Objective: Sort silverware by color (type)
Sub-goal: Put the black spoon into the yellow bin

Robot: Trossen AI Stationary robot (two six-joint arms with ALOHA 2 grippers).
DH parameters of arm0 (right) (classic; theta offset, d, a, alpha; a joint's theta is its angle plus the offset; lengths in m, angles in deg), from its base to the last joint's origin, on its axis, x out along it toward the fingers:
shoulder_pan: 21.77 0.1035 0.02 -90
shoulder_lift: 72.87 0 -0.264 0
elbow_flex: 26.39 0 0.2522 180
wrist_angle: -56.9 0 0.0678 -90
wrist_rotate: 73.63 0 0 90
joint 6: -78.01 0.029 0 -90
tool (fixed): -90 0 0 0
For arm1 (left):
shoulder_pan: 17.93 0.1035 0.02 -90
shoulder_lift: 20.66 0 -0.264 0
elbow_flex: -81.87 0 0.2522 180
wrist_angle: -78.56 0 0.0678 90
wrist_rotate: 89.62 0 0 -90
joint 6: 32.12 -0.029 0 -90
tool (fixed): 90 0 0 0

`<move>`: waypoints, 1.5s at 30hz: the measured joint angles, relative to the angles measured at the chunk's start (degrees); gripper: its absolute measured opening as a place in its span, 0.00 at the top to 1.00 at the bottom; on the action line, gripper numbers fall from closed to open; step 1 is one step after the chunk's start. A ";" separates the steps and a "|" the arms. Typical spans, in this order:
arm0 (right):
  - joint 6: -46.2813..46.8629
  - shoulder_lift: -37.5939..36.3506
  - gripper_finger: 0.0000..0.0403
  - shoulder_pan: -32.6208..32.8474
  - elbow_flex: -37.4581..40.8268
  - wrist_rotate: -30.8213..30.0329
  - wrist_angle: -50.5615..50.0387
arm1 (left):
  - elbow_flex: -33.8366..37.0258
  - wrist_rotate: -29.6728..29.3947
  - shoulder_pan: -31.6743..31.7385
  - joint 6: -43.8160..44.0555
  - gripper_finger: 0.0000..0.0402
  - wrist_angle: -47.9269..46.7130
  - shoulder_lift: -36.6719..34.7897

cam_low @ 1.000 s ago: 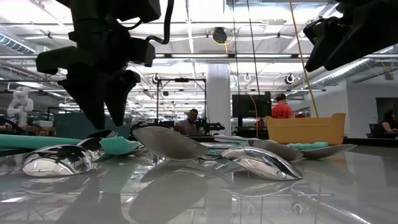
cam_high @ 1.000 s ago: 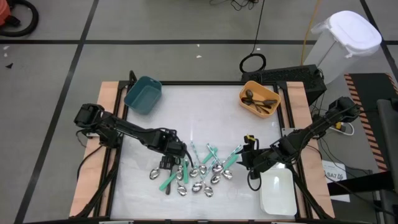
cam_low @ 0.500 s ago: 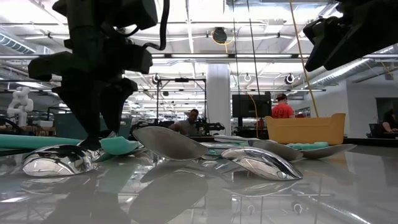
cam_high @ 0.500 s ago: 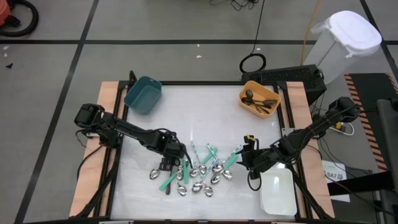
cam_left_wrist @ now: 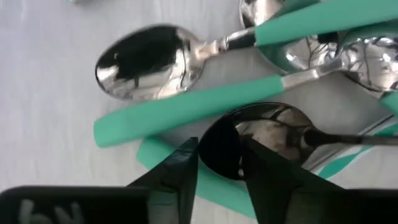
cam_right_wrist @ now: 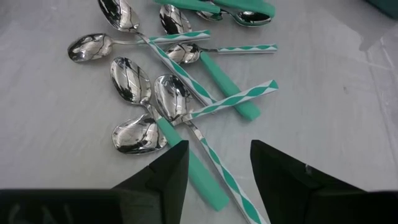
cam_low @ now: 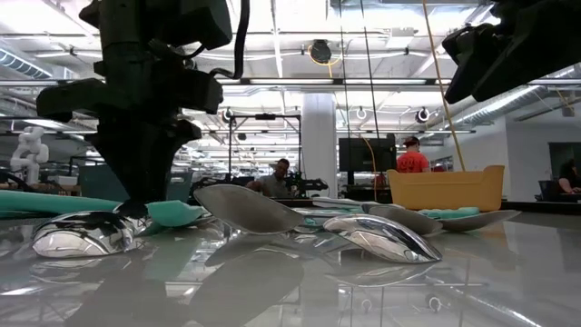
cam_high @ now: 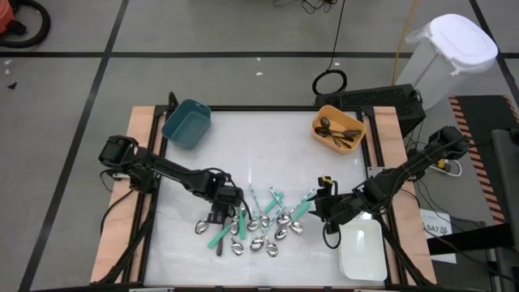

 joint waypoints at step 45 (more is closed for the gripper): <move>-1.61 4.25 0.58 -0.40 1.74 -5.21 18.73 | -24.08 -16.63 -0.11 0.49 1.00 -13.86 2.75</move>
